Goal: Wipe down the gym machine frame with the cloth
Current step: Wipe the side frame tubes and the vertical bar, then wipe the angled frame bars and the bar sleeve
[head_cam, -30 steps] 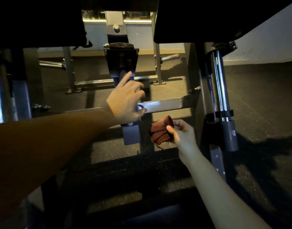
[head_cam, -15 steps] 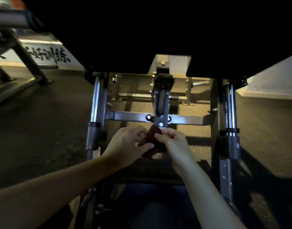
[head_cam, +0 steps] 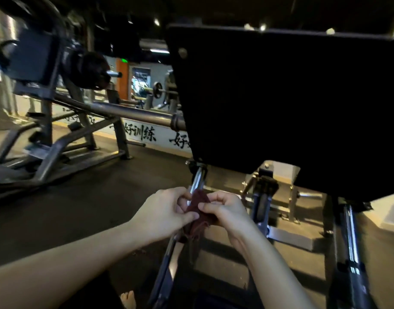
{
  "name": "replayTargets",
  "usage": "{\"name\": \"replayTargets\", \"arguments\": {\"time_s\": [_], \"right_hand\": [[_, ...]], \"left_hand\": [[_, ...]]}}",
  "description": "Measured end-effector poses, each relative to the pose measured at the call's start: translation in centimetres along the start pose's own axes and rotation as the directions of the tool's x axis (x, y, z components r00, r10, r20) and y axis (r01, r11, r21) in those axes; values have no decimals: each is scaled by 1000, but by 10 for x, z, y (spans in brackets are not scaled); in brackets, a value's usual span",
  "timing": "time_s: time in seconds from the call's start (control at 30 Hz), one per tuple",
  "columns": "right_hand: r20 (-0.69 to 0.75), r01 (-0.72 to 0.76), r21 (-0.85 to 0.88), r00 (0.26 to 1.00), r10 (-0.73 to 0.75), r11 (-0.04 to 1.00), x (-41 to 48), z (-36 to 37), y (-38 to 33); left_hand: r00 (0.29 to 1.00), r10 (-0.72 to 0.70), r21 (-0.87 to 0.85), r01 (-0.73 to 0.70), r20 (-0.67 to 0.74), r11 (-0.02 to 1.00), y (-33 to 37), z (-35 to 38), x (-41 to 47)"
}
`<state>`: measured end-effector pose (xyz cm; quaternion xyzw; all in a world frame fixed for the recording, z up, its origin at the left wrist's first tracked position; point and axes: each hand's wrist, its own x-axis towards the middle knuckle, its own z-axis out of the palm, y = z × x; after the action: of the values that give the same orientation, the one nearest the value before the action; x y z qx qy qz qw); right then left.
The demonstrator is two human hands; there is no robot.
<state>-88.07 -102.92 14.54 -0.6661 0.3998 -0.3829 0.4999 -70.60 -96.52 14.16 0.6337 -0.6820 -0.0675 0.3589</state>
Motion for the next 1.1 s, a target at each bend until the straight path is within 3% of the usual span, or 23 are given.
{"name": "replayTargets", "arguments": {"time_s": [0.3, 0.5, 0.67, 0.8, 1.1], "right_hand": [[126, 84, -63, 989, -76, 994, 62, 119, -62], [117, 28, -52, 993, -22, 998, 189, 242, -58], [101, 4, 62, 995, -10, 998, 273, 334, -95], [78, 31, -6, 996, -30, 999, 300, 366, -156], [115, -155, 89, 983, 145, 984, 333, 331, -340]], "left_hand": [[983, -132, -119, 116, -131, 986, -85, -102, 6], [976, -177, -126, 161, -131, 979, -232, -150, 75], [980, -152, -98, 139, -133, 985, -319, -228, 128], [989, -100, -24, 98, -107, 995, -325, -302, 154], [994, -102, -10, 101, -28, 995, -246, -458, 254]]}}
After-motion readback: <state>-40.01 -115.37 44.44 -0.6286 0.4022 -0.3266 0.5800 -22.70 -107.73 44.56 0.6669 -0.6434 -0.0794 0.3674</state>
